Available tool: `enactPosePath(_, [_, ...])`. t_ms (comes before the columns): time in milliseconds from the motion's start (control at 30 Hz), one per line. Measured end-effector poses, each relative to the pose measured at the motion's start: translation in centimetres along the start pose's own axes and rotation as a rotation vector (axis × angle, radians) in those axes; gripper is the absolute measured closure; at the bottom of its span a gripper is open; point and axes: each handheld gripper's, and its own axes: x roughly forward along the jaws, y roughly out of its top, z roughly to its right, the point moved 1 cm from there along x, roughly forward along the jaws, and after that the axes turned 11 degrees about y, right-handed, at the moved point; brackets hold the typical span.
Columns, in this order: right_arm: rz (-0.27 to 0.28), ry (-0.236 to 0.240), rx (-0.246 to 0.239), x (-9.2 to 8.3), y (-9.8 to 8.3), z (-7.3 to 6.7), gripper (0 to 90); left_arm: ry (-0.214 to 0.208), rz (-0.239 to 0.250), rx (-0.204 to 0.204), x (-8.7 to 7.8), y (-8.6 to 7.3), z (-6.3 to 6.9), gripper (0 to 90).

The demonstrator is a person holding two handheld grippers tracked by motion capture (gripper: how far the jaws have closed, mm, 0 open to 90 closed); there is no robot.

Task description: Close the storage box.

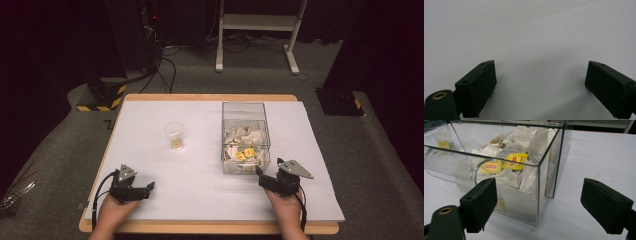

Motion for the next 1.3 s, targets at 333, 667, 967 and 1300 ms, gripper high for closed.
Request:
enactPosePath(333, [-0.003, -0.016, -0.003, 1.1, 0.8, 0.6, 14.3, -0.004, -0.001, -0.001, 0.0, 0.0, -0.1, 10.6])
enactPosePath(667, [0.003, -0.035, 0.016, 2.6, 1.8, 1.5, 14.5, 0.000, 0.002, -0.001, 0.0, 0.0, 0.0, 10.7])
enactPosePath(967, [0.008, -0.045, 0.059, 4.3, 2.8, 2.6, 14.4, -0.001, 0.001, -0.005, 0.0, 0.0, 0.0, 11.3])
enactPosePath(1300, [0.013, -0.069, 0.062, 4.9, 3.1, 3.3, 14.4, 0.003, 0.003, 0.001, 0.0, 0.0, -0.1, 11.3])
